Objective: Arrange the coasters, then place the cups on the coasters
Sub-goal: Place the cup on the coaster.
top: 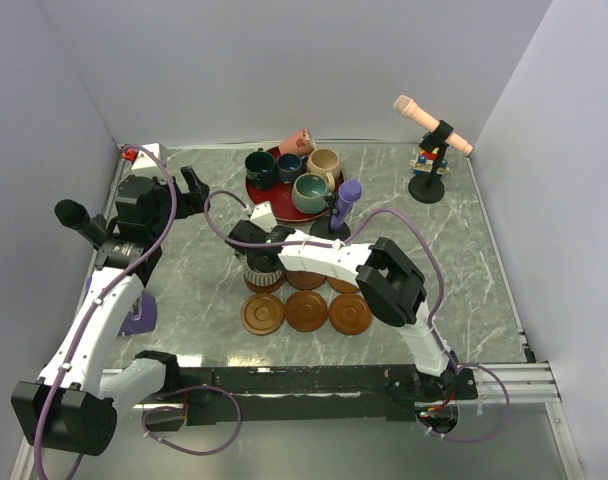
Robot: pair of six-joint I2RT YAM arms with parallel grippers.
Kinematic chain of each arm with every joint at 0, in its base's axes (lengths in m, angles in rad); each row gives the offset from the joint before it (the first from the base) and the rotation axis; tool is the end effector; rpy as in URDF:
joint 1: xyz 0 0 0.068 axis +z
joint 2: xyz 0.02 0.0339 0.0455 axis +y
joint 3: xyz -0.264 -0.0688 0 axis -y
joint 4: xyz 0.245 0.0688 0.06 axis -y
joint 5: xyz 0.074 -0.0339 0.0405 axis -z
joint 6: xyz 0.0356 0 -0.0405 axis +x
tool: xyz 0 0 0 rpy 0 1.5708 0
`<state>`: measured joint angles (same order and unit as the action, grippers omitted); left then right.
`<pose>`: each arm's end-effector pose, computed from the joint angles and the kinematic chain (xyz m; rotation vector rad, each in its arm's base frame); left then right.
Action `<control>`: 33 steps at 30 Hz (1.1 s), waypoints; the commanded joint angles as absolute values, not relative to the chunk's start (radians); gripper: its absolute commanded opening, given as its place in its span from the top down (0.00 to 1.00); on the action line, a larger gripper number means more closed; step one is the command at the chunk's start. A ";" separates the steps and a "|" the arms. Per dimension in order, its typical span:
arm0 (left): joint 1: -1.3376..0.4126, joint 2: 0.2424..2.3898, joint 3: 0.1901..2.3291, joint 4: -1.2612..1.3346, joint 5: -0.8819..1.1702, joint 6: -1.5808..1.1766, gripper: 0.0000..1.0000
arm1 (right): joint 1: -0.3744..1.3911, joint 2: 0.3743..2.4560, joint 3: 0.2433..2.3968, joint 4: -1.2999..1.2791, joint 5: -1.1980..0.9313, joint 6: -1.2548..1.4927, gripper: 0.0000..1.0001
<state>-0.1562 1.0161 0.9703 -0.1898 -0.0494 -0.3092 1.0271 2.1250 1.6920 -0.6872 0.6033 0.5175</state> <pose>0.2324 -0.0348 0.3611 -0.1740 1.8070 -0.2863 0.2508 0.3759 0.1966 -0.4403 2.3708 -0.1514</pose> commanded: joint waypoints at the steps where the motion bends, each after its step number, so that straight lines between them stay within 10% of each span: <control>1: -0.149 1.012 0.974 -0.147 -0.032 -0.311 0.03 | 1.031 2.131 1.763 -0.692 0.640 0.512 1.00; 15: -0.149 1.014 0.974 -0.146 -0.028 -0.314 0.04 | 1.025 2.134 1.753 -0.706 0.629 0.506 1.00; 33: -0.149 1.019 0.973 -0.144 -0.018 -0.314 0.03 | 1.014 2.135 1.761 -0.709 0.604 0.494 0.75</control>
